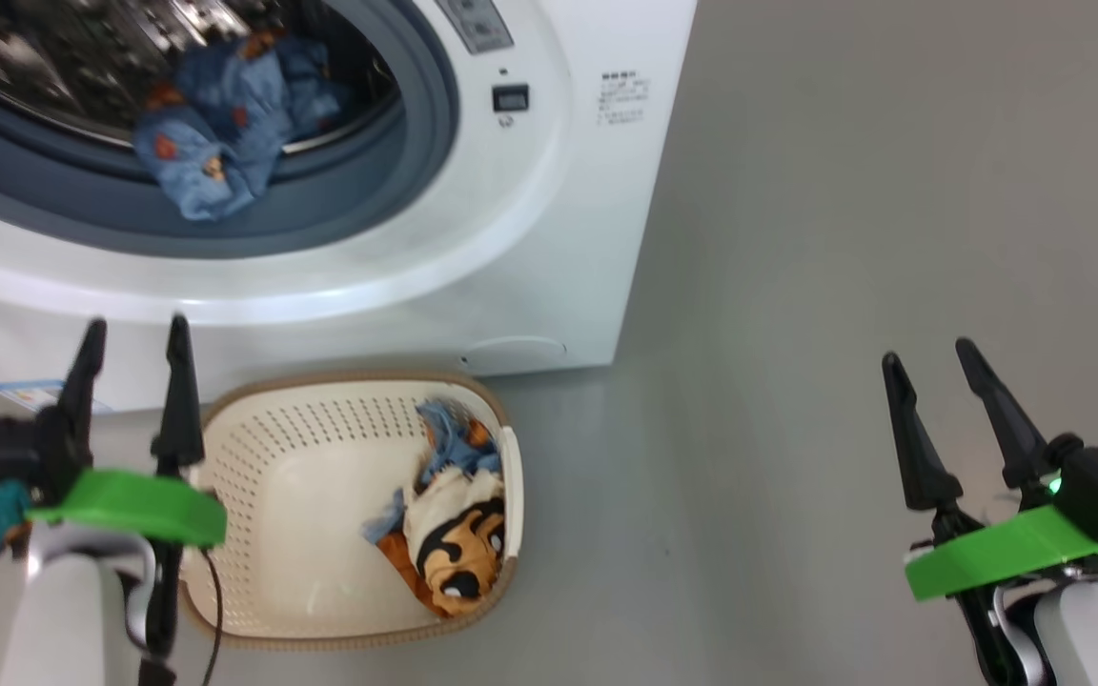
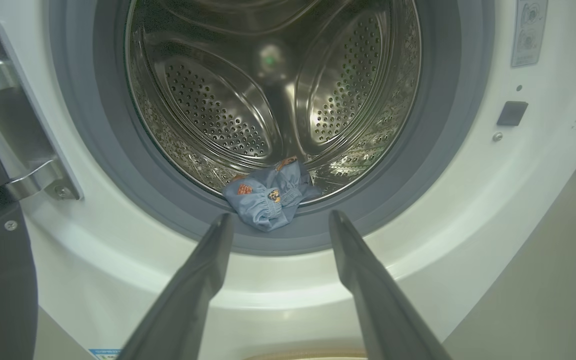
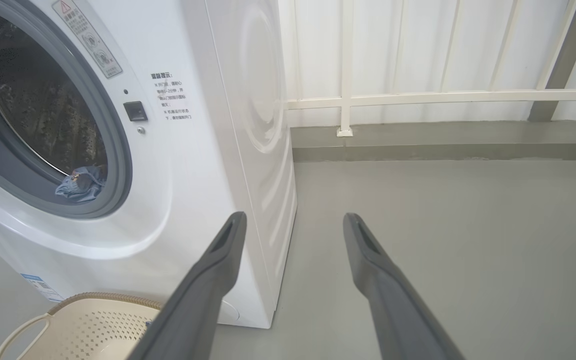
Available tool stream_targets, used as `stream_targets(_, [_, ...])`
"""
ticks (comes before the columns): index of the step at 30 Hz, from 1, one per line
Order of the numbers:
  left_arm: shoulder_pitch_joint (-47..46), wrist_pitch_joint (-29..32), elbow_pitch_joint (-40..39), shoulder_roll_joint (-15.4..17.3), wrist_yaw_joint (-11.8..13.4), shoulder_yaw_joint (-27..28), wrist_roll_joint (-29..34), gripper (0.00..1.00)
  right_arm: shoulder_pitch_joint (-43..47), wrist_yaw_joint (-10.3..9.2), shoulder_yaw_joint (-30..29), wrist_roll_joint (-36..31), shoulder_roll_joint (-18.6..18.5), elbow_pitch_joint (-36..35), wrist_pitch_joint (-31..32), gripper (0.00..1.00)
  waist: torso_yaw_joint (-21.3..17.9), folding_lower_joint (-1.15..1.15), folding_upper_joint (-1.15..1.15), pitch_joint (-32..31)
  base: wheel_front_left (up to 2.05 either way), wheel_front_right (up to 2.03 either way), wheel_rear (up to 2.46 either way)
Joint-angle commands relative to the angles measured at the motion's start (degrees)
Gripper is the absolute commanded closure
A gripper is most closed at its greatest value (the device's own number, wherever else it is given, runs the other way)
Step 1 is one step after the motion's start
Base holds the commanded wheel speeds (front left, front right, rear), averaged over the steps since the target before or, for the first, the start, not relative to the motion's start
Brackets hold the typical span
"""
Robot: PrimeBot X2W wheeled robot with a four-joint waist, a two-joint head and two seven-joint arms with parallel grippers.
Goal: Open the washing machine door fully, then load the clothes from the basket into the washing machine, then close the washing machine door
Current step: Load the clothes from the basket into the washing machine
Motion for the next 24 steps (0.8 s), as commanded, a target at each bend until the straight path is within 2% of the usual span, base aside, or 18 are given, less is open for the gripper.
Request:
stream_targets(1, [1.9,-0.3,-2.1,1.5,0.0,1.2,-0.1,0.0,1.2,0.26,0.8,1.0,-1.1,-0.9,-0.5,0.0,2.0,0.01,0.0,-3.9,0.0,0.0,0.0])
stream_targets(14, [16.2,-0.3,-8.5,0.1,0.0,2.7,0.0,0.0,7.4,0.26,0.3,1.7,-1.9,-0.5,-0.5,0.0,3.6,0.01,0.0,-11.5,0.0,0.0,0.0])
stream_targets(24, [23.0,-0.3,-13.5,-0.8,0.0,3.9,-0.3,0.0,10.3,0.26,-0.5,1.6,-2.1,-1.0,-0.5,0.0,3.7,0.01,0.0,-13.9,0.0,0.0,0.0])
